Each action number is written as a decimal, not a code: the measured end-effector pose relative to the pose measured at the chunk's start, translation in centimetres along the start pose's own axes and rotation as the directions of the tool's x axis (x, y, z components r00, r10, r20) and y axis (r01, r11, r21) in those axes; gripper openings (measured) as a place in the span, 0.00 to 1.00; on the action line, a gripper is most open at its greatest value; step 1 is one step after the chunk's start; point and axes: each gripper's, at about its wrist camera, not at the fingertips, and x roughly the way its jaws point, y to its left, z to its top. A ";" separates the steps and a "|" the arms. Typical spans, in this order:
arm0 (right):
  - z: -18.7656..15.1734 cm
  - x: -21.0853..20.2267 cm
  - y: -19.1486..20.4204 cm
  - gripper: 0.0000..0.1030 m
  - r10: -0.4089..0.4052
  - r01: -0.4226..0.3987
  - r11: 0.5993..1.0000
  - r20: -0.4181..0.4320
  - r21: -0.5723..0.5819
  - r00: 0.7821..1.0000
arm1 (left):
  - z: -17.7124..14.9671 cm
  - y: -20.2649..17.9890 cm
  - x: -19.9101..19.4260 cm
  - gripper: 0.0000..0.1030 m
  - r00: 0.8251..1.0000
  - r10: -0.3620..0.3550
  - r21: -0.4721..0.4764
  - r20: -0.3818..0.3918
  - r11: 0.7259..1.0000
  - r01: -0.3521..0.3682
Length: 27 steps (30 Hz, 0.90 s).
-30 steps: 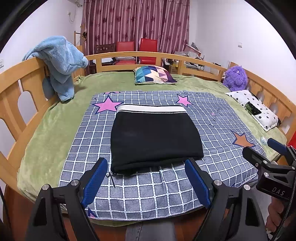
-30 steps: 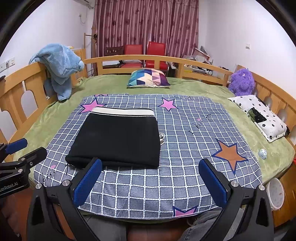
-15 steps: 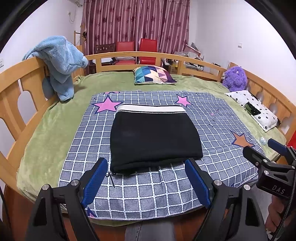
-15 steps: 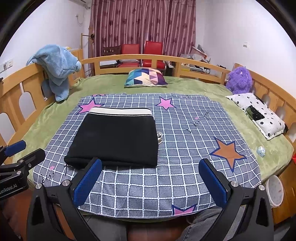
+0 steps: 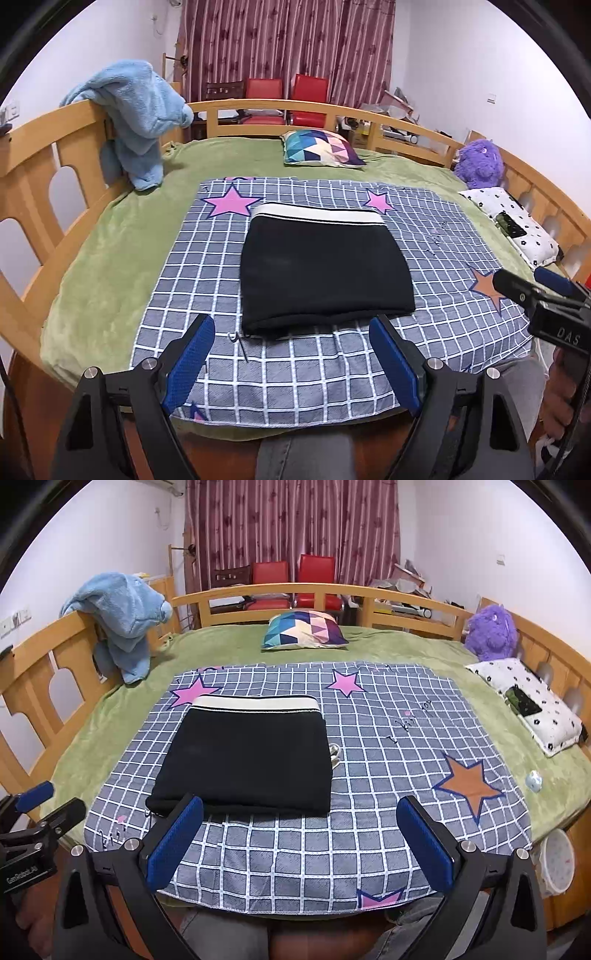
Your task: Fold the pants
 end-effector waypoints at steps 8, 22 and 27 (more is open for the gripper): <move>0.0 0.5 2.3 0.99 0.018 -0.018 0.998 -0.009 -0.059 1.000 | 0.3 1.2 -0.2 0.82 0.999 0.016 0.004 -0.031 1.000 -0.015; 0.5 1.5 1.4 0.99 0.005 -0.006 1.000 -0.037 -0.026 0.999 | 2.0 -0.4 1.5 0.82 0.997 -0.045 0.056 -0.056 0.997 0.048; 1.4 2.4 1.4 0.99 -0.007 0.006 0.999 -0.031 -0.054 0.999 | 2.7 -0.2 2.0 0.83 0.999 -0.029 0.052 -0.044 0.998 0.031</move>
